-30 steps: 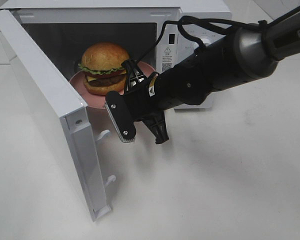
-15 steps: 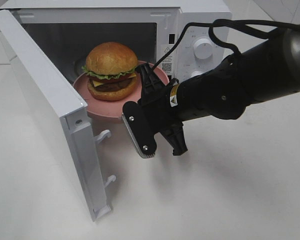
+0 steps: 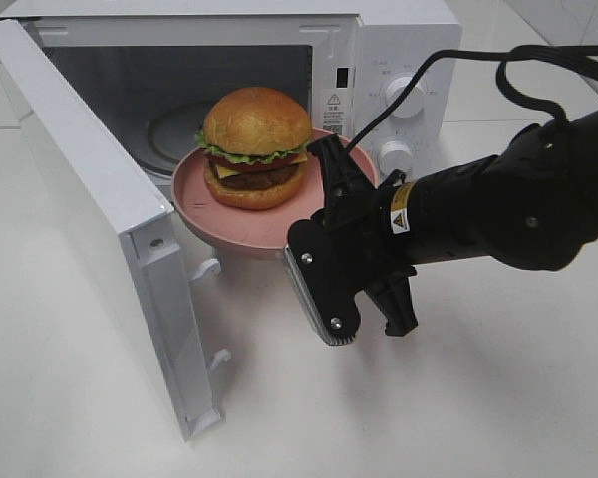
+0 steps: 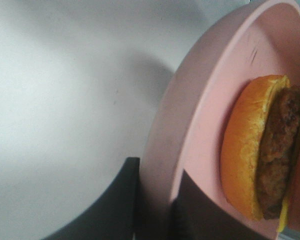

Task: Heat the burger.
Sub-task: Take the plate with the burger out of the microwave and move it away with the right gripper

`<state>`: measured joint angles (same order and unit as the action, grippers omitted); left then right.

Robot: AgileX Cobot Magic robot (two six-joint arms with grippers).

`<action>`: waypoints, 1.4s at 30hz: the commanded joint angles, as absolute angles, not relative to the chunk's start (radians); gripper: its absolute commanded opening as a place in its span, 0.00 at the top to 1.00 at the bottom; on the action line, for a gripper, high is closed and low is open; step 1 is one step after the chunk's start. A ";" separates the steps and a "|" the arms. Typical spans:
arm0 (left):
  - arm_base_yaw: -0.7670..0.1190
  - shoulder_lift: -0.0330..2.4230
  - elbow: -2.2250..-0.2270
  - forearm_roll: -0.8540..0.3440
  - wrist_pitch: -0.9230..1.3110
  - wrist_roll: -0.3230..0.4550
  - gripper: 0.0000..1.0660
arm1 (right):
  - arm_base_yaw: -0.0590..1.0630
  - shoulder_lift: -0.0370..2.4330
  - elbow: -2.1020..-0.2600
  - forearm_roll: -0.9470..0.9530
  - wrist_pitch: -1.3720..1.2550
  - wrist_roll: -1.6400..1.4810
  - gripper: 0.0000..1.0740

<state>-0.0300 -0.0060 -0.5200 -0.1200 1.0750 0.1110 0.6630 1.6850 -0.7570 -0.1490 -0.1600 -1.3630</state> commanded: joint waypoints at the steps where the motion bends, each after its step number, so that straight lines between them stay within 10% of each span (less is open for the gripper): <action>1: -0.024 -0.012 -0.518 -0.125 1.072 0.106 0.06 | 0.659 1.604 -0.714 -0.145 -0.244 -1.353 1.00; 42: -0.024 -0.012 -0.518 -0.125 1.072 0.106 0.06 | 0.659 0.882 -0.366 -0.155 0.194 -1.311 0.99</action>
